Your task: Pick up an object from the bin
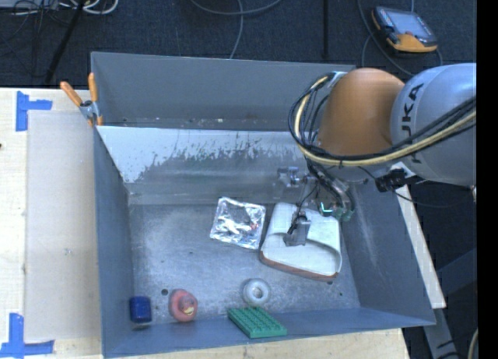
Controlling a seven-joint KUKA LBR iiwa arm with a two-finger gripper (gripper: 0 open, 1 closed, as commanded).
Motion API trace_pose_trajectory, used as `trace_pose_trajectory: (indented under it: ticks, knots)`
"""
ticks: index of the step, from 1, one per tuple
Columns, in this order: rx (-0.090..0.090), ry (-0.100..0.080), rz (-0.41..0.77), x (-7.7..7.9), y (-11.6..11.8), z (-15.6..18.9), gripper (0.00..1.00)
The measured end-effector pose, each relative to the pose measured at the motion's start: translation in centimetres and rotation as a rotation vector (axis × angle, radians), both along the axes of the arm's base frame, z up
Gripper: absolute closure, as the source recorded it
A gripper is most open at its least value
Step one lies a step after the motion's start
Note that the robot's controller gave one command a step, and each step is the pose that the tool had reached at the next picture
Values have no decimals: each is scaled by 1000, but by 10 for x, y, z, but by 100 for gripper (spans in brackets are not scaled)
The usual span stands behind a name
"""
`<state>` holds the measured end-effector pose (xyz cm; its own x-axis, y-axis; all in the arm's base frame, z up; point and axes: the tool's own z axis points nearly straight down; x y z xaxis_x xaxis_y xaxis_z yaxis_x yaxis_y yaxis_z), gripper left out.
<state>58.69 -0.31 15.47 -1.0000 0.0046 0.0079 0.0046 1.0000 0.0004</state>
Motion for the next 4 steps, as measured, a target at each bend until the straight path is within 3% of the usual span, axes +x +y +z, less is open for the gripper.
trace_pose_trajectory:
  ticks: [1, 2, 3, 4]
  knots:
    - [-1, -13, -142, -4, -82, -73, 0]
    - [-4, -18, -137, -1, -82, -66, 100]
    - [-1, -15, -162, -15, -72, 36, 100]
    - [-2, -14, -188, -11, -77, 98, 100]
